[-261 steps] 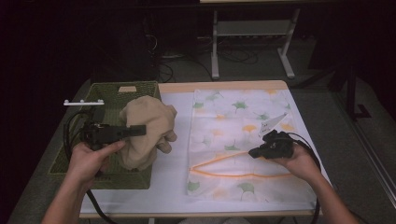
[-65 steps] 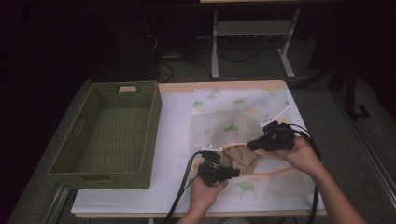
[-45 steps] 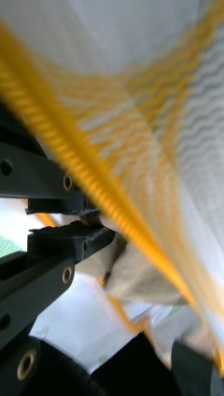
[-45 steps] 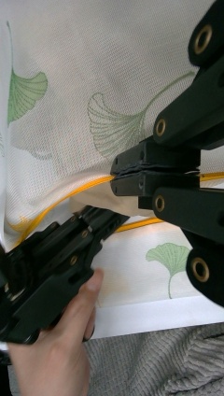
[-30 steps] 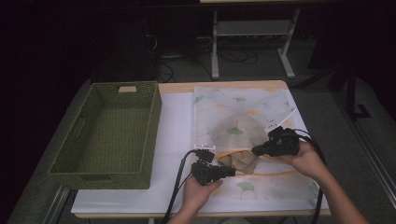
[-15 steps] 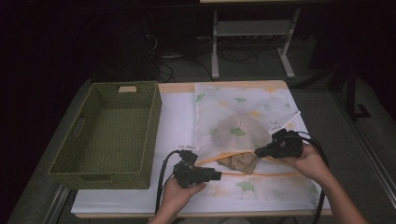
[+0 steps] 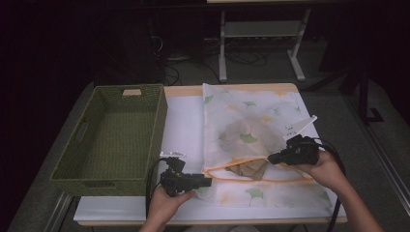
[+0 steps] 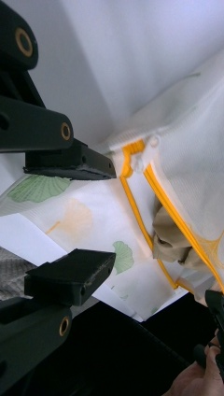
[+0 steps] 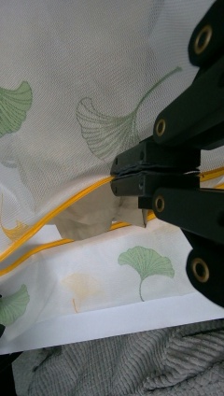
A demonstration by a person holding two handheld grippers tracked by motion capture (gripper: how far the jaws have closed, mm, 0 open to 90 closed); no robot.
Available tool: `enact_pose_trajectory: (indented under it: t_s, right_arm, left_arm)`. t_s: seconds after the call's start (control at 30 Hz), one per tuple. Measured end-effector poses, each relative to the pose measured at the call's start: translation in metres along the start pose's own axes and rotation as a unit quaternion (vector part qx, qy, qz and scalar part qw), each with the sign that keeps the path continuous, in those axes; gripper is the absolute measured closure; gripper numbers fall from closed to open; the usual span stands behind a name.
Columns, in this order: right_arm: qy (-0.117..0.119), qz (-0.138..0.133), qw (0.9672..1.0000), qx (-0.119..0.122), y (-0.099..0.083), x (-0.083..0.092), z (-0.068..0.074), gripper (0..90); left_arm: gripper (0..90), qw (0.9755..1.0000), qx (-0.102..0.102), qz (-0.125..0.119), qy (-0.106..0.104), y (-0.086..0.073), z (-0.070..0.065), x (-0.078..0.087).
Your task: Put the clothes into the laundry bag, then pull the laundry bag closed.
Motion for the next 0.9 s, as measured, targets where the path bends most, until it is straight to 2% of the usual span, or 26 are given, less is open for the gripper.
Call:
enact_pose_trajectory:
  t_s: [0.1,0.2,0.27,0.4,0.5,0.63,0.73,0.8,0.9]
  right_arm:
    - [0.001,0.001,1.0000,0.001,0.000,-0.001,0.000,87.5]
    - [0.001,-0.002,1.0000,0.001,0.001,-0.001,0.000,86.6]
    - [0.004,-0.004,1.0000,0.000,0.003,-0.001,0.000,85.0]
    - [0.009,-0.009,0.9999,-0.002,0.010,0.000,0.002,75.2]
    - [0.009,-0.020,0.9997,-0.006,0.021,0.002,0.005,68.9]
    - [0.014,-0.019,0.9997,0.010,0.039,-0.003,0.014,67.3]
    - [0.018,-0.017,0.9992,0.030,0.055,-0.009,0.025,67.5]
    - [0.023,-0.016,0.9988,0.039,0.066,-0.014,0.034,69.2]
    - [0.031,-0.008,0.9980,0.055,0.079,-0.023,0.047,72.4]
  left_arm:
    - [50.7,0.9999,-0.002,0.002,0.012,-0.001,0.004,0.004]
    - [47.7,0.9997,0.006,-0.001,0.022,-0.003,0.009,0.008]
    - [44.5,0.9992,0.010,0.008,0.038,-0.006,0.014,0.008]
    - [44.6,0.9986,0.030,0.016,0.040,-0.009,0.025,0.004]
    - [50.2,0.9982,0.045,0.019,0.035,-0.009,0.031,0.000]
    - [58.7,0.9975,0.065,0.020,0.019,-0.008,0.037,-0.006]
    - [72.2,0.9977,0.066,0.013,0.002,-0.007,0.037,-0.007]
    - [81.3,0.9984,0.055,0.010,-0.003,-0.006,0.035,-0.006]
    - [85.8,0.9990,0.044,0.007,-0.007,-0.007,0.030,-0.004]
Point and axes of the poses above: each handheld gripper's, and its own axes: x roughly backward along the jaws, y roughly out of its top, z roughly to its left, the point moved 8 cm from there along -x, roughly forward along the jaws, and after that the axes turned 11 degrees about -y, right-handed, at the moved point
